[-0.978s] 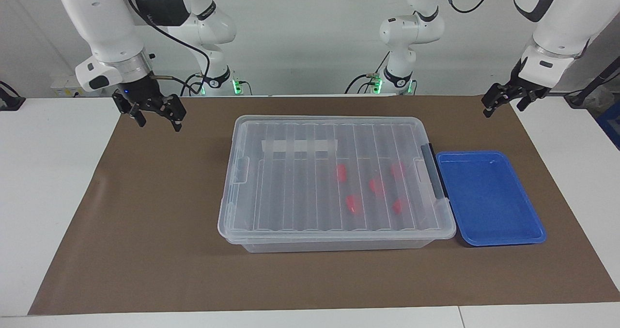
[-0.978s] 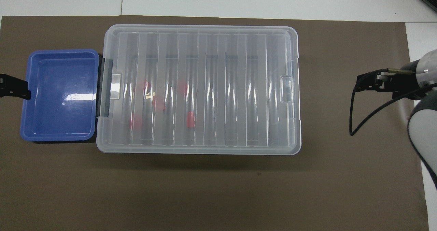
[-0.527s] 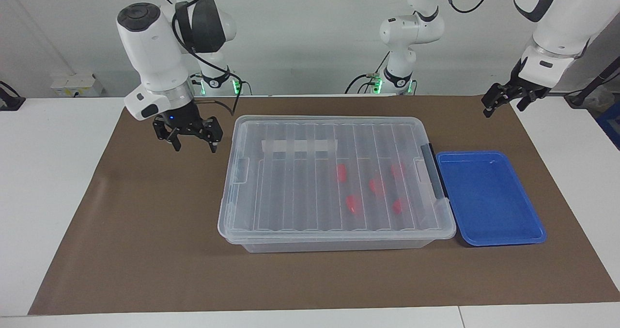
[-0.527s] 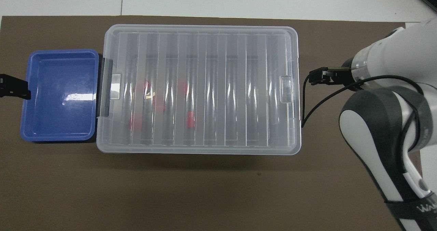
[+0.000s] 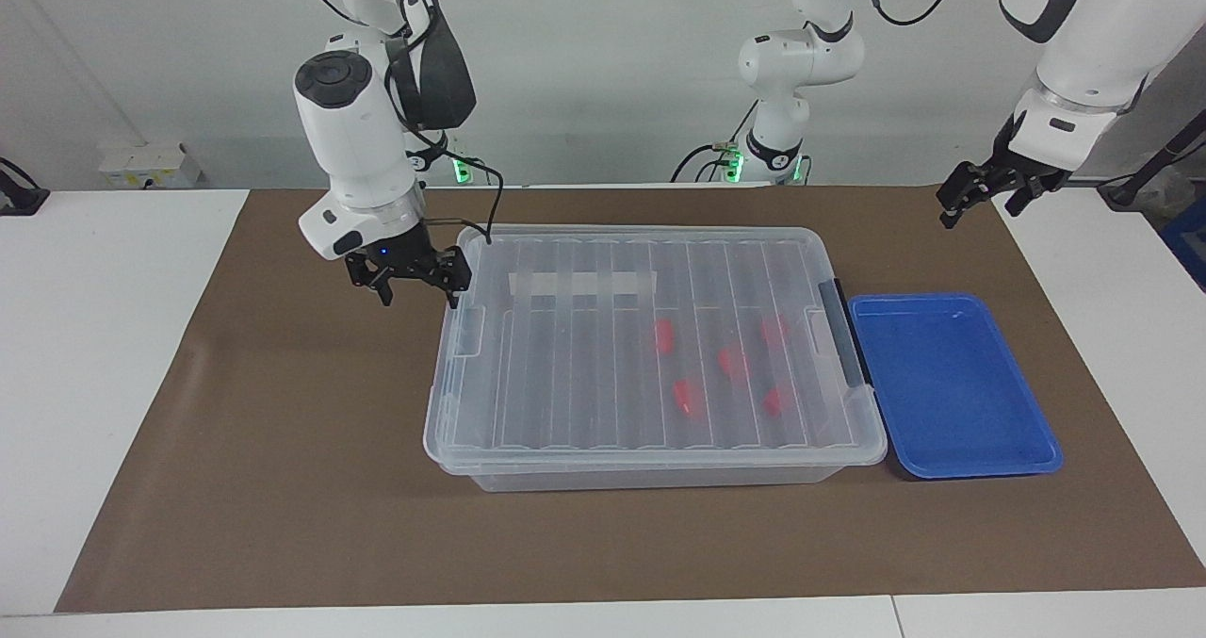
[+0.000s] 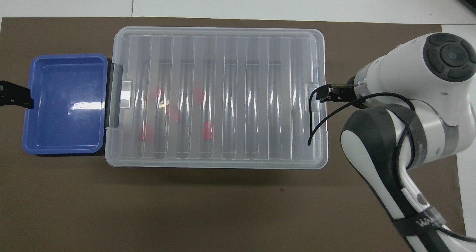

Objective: Place red block in blue tray from box
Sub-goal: 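Reach the right gripper to the clear lid's near edge handle, then grip the lid edge and slide the lid away from the blue tray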

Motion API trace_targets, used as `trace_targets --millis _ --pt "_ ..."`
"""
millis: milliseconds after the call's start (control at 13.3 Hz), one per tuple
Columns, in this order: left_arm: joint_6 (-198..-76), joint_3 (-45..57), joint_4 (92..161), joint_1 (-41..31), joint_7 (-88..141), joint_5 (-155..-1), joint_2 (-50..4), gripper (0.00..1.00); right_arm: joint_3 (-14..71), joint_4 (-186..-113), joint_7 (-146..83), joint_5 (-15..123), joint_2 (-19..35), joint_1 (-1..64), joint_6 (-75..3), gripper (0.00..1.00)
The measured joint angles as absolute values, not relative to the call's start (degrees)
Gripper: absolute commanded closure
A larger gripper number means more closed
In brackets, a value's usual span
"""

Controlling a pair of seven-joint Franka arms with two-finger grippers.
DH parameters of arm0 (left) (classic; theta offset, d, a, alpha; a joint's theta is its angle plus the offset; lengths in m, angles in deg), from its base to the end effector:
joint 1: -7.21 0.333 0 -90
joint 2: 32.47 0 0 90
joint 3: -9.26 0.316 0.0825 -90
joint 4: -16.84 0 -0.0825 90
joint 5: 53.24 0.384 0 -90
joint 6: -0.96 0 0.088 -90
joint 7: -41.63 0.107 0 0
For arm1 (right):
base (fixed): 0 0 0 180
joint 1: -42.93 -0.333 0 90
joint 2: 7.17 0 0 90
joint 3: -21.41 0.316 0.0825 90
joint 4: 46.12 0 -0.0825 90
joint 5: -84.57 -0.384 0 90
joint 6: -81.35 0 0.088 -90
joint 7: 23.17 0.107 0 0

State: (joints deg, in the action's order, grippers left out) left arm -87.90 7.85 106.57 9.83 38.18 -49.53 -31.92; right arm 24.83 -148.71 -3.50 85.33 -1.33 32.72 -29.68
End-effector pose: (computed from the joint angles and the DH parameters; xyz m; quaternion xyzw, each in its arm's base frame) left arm 0.5550 0.0188 0.6199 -0.9986 -0.0409 0.0118 0.0325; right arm 0.5810 0.1388 0.4930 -0.9985 0.0507 -0.0227 0.0035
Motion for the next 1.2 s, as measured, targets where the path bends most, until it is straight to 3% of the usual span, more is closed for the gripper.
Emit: trace_targets --millis 1204 --pt "-87.9 7.8 106.6 9.8 38.2 -49.5 -31.9 0.00 24.6 -153.8 -6.7 85.3 -3.5 33.6 -28.1 0.00"
